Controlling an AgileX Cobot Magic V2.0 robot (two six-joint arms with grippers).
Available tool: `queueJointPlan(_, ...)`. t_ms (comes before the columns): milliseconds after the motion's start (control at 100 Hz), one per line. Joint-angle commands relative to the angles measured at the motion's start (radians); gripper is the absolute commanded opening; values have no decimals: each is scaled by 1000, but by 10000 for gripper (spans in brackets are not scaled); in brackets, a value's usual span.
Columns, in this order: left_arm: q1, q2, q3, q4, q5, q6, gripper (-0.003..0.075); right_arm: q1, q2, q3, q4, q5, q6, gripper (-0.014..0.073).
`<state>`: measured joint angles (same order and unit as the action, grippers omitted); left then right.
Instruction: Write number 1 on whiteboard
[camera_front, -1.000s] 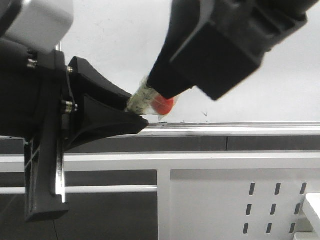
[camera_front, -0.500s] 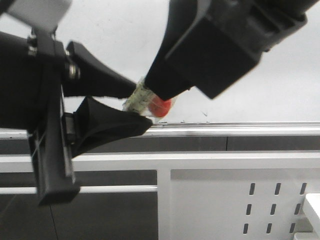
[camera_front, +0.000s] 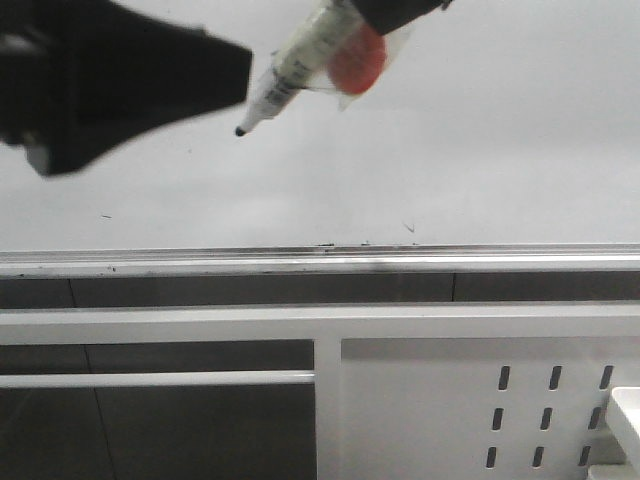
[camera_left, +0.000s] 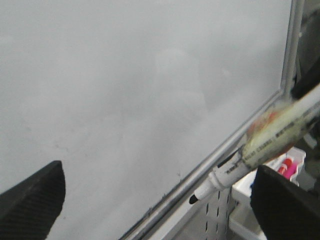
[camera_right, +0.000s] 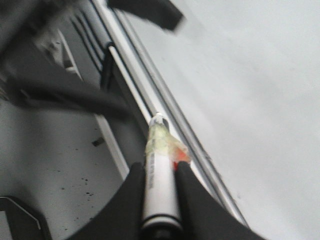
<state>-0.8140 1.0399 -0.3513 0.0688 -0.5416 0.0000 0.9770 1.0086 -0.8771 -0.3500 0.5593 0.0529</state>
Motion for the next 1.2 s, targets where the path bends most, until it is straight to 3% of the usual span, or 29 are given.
queueJointPlan(0, -7, -94, -7, -58, -90, -45, 677, -4, -34, -31, -102, -33, 84, -69)
queueJointPlan(90, -7, -174, 19, -120, -90, -45, 606, -4, -51, -24, -164, -15, 173, -69)
queueJointPlan(160, -7, -223, 39, -180, -90, -43, 473, -4, -76, 1, -195, -42, 222, -69)
queueJointPlan(230, -7, -258, 64, -196, -88, -43, 255, -4, -111, 44, -207, -106, 265, -69)
queueJointPlan(290, -7, -277, 86, -188, -88, -40, -18, -4, -139, 82, -207, -158, 294, -69)
queueJointPlan(560, -7, -281, 109, -196, -102, -39, -11, -4, -215, 175, -235, -173, 408, -69)
queueJointPlan(800, -7, -279, 109, -198, -112, -39, -11, -4, -216, 177, -542, -170, 725, -69)
queueJointPlan(1070, -5, -279, 109, -236, -112, -39, -11, -4, -212, 178, -750, -111, 909, -69)
queueJointPlan(1190, -3, -279, 109, -236, -112, -37, -11, -4, -197, 178, -769, -85, 943, -69)
